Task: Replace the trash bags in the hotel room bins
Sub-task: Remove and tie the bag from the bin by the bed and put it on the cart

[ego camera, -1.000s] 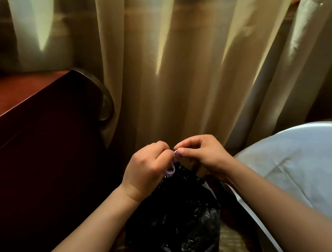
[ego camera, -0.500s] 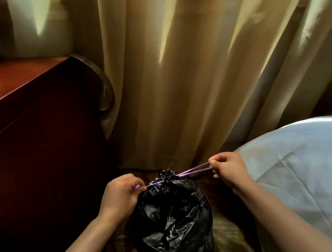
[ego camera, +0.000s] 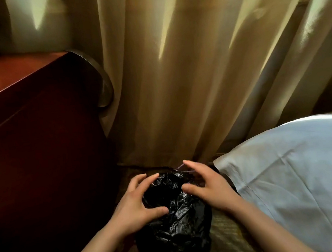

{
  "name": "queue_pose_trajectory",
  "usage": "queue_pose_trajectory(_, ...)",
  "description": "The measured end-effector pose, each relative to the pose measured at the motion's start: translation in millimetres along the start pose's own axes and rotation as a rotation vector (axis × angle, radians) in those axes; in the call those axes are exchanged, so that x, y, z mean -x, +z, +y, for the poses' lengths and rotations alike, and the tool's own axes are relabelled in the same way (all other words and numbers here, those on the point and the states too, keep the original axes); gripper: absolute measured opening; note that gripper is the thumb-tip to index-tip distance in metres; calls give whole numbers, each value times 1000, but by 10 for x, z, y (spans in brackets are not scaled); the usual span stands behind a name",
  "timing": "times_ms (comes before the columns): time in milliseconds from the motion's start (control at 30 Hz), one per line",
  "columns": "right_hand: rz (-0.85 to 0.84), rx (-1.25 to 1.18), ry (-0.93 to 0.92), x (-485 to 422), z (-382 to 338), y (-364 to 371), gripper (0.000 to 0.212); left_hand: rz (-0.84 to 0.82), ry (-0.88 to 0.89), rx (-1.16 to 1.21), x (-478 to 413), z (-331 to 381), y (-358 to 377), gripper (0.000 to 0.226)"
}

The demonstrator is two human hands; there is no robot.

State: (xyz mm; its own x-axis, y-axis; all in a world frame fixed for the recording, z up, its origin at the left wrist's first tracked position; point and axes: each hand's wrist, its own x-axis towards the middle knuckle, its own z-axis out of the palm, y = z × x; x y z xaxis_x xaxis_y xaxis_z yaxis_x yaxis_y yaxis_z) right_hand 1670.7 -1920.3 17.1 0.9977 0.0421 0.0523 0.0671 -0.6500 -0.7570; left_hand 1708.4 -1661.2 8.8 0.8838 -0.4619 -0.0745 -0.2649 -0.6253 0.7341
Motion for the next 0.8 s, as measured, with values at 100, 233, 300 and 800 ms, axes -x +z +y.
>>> queue_pose_trajectory(100,-187,293,-46,-30,-11,105,100,-51,-76,-237,-7,-20,81,120)
queue_pose_trajectory(233,-331,537,48,-144,-29,221,117,-25,-138,-482,-96,-55,174,107)
queue_pose_trajectory(300,-348,550,112,-253,-20,268,118,20,-158,-458,-151,-67,187,74)
queue_pose_trajectory(800,-280,473,92,-298,-198,62,29,155,-127,65,-223,65,80,10)
